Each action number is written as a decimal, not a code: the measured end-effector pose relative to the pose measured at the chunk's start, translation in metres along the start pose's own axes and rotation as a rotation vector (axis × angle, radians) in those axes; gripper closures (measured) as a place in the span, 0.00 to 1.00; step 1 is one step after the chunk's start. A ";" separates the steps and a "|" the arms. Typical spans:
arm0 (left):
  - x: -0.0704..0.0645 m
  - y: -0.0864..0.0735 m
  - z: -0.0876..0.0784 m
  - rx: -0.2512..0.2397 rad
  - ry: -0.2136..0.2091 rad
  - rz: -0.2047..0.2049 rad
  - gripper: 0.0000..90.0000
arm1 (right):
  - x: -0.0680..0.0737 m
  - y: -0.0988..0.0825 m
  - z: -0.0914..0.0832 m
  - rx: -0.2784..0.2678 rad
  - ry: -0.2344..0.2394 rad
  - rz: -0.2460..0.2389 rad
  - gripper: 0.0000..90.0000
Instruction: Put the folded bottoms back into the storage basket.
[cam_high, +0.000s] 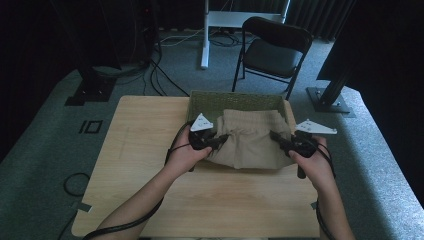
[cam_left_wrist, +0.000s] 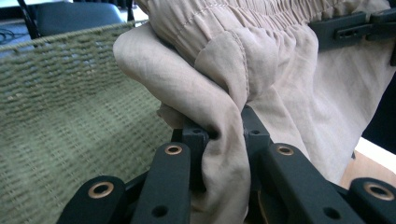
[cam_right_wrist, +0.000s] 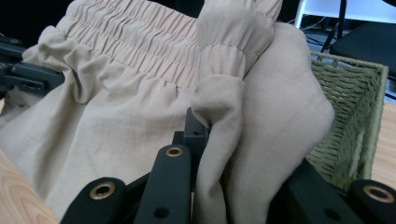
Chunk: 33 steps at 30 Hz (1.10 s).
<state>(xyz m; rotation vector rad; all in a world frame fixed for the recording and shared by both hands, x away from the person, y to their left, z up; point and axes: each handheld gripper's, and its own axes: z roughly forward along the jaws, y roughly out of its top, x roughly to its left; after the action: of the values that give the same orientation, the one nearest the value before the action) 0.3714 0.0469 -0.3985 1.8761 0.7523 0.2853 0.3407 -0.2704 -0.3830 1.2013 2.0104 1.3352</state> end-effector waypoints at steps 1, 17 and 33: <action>0.002 0.002 0.001 0.000 -0.002 0.002 0.88 | -0.001 0.002 0.002 -0.003 -0.002 0.000 0.86; 0.034 0.027 0.017 -0.061 0.029 0.009 0.88 | -0.021 0.033 0.028 -0.037 -0.014 0.025 0.86; 0.068 0.043 0.042 -0.089 0.094 -0.023 0.88 | -0.038 0.055 0.060 -0.073 -0.027 0.017 0.86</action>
<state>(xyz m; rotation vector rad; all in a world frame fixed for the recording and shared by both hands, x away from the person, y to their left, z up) 0.4616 0.0468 -0.3881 1.7786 0.8115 0.3889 0.4286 -0.2634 -0.3641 1.1998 1.9204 1.3809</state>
